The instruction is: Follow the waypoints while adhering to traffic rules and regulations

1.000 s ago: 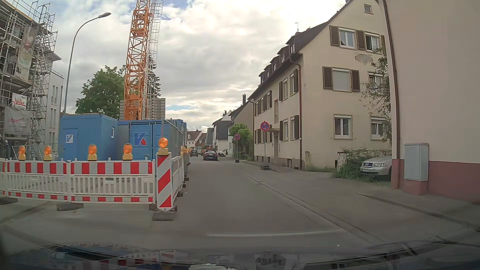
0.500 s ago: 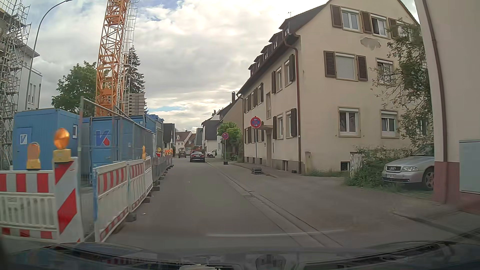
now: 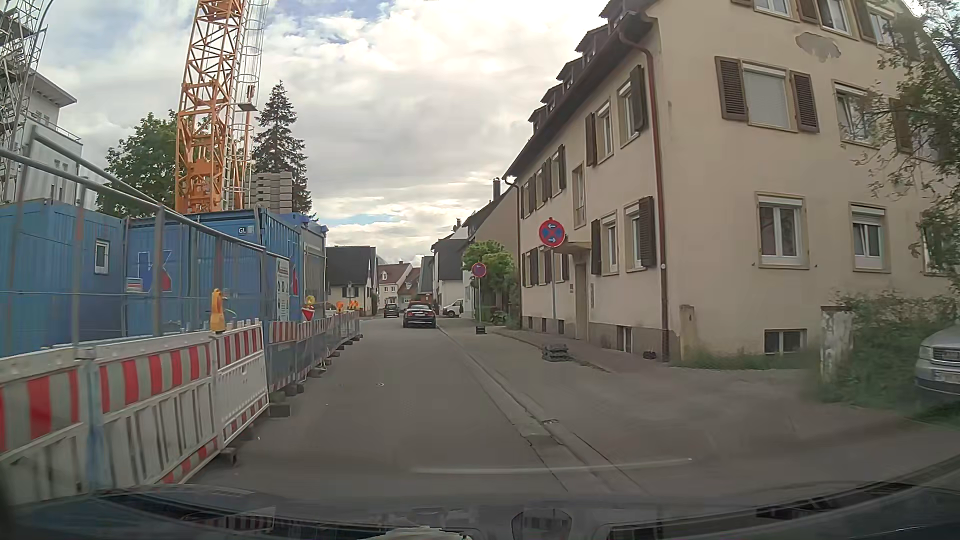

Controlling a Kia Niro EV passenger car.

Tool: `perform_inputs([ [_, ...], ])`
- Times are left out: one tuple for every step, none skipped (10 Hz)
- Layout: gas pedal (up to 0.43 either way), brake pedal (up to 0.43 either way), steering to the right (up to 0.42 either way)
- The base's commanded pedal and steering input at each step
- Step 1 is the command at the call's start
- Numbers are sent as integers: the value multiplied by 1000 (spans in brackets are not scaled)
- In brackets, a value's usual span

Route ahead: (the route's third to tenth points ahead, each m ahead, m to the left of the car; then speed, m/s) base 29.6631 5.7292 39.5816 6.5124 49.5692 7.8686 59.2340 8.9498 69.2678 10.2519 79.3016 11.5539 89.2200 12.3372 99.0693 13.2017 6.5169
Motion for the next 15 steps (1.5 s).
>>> perform_inputs([
  [110, 0, -109],
  [110, 0, -108],
  [110, 0, -101],
  [110, 0, -90],
  [110, 0, -75],
  [110, 0, -60],
  [98, 0, -48],
  [79, 0, -42],
  [59, 0, -39],
  [39, 0, -34],
  [39, 0, -26],
  [39, 0, -17],
  [39, 0, -12],
  [39, 0, -11],
  [28, 0, -10],
])
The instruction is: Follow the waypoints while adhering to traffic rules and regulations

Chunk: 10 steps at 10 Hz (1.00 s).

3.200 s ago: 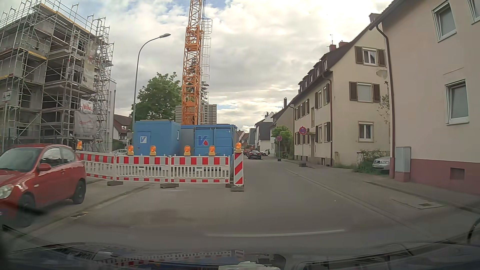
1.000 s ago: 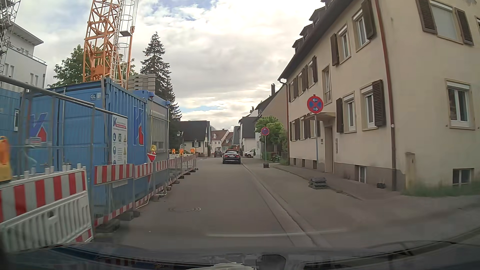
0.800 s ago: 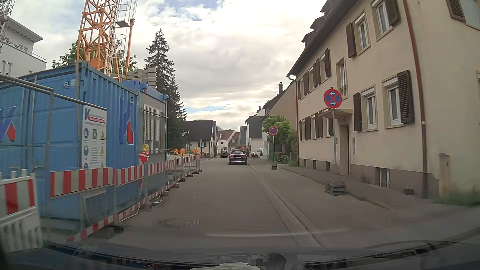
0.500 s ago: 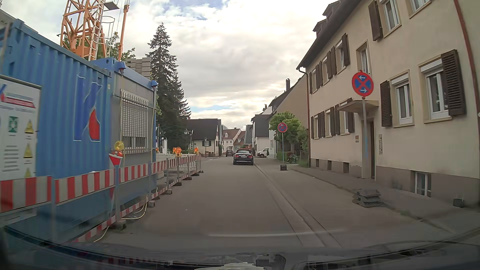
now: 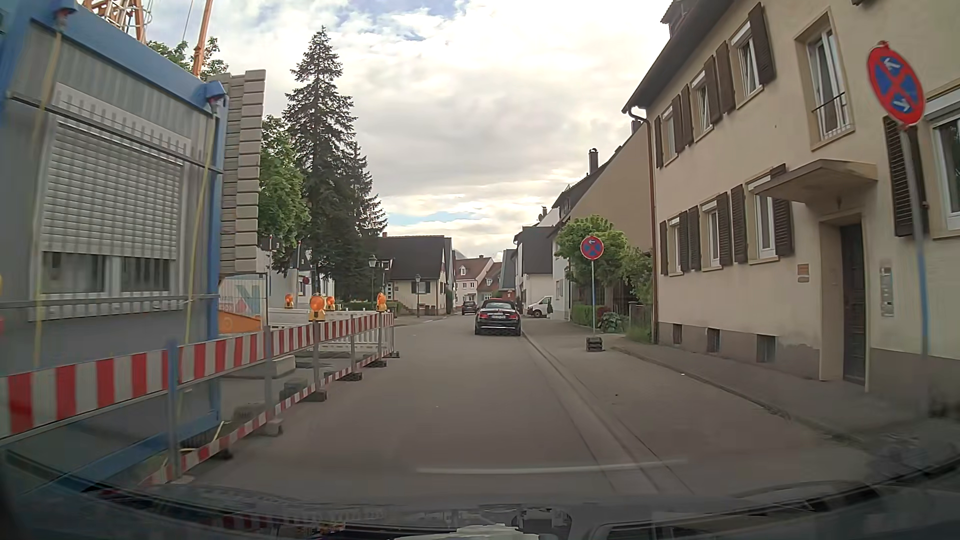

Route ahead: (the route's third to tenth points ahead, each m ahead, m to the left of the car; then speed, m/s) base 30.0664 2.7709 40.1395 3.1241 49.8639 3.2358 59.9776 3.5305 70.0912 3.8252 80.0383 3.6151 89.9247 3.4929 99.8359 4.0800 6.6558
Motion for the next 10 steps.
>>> perform_inputs([
  [20, 0, -9],
  [8, 0, -8],
  [8, 0, -5],
  [8, 0, -3],
  [8, 0, -3],
  [8, 0, -4],
  [8, 0, -4],
  [8, 0, -4],
  [8, 0, -4],
  [8, 0, -4],
])
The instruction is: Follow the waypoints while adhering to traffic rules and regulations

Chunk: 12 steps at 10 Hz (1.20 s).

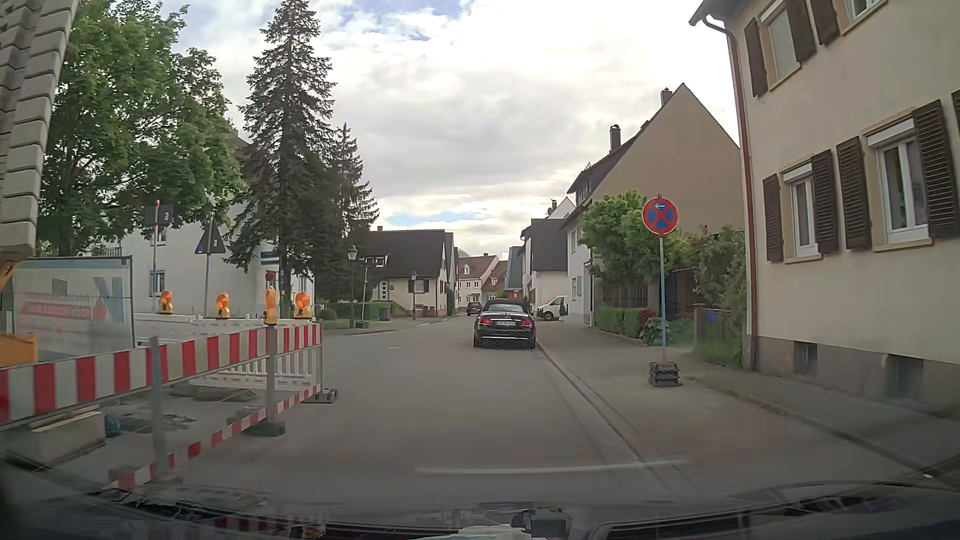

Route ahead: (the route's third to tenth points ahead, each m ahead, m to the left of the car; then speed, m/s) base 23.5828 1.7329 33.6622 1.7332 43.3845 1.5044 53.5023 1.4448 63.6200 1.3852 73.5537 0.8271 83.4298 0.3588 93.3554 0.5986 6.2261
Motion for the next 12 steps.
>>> perform_inputs([
  [8, 0, -5],
  [8, 0, -8],
  [8, 0, -11],
  [8, 0, -16],
  [8, 0, -28],
  [8, 0, -41],
  [8, 0, -56],
  [8, 0, -75],
  [20, 0, -97],
  [20, 0, -114],
  [20, 0, -129],
  [20, 0, -141],
])
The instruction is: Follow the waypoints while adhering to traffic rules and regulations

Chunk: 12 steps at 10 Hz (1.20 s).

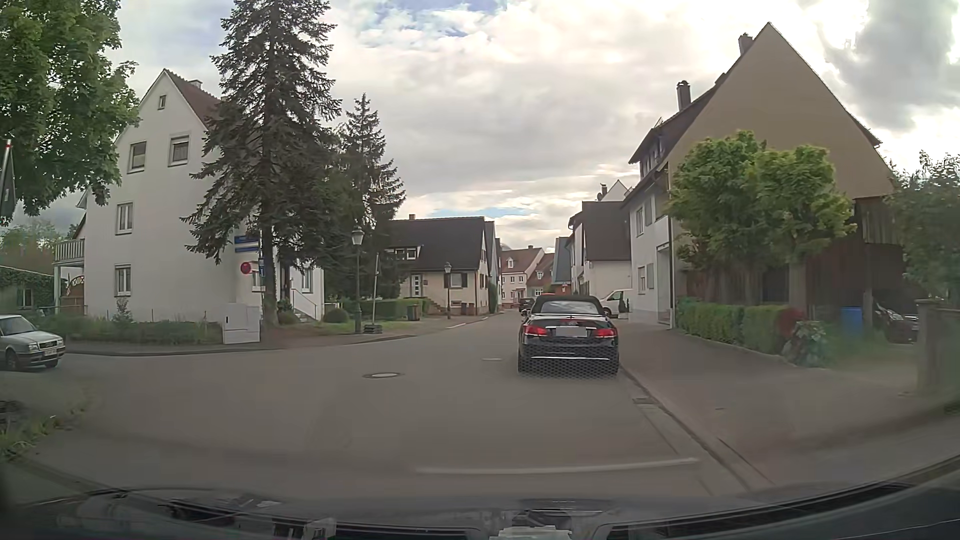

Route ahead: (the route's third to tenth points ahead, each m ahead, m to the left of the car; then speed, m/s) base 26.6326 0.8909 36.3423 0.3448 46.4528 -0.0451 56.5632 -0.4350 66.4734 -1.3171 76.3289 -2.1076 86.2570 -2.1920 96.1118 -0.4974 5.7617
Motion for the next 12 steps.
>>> perform_inputs([
  [20, 0, -144],
  [28, 0, -144],
  [39, 0, -138],
  [47, 0, -126],
  [59, 0, -113],
  [67, 0, -93],
  [67, 0, -74],
  [67, 0, -57],
  [67, 0, -38],
  [67, 0, -17],
  [67, 0, -3],
  [67, 0, 11],
])
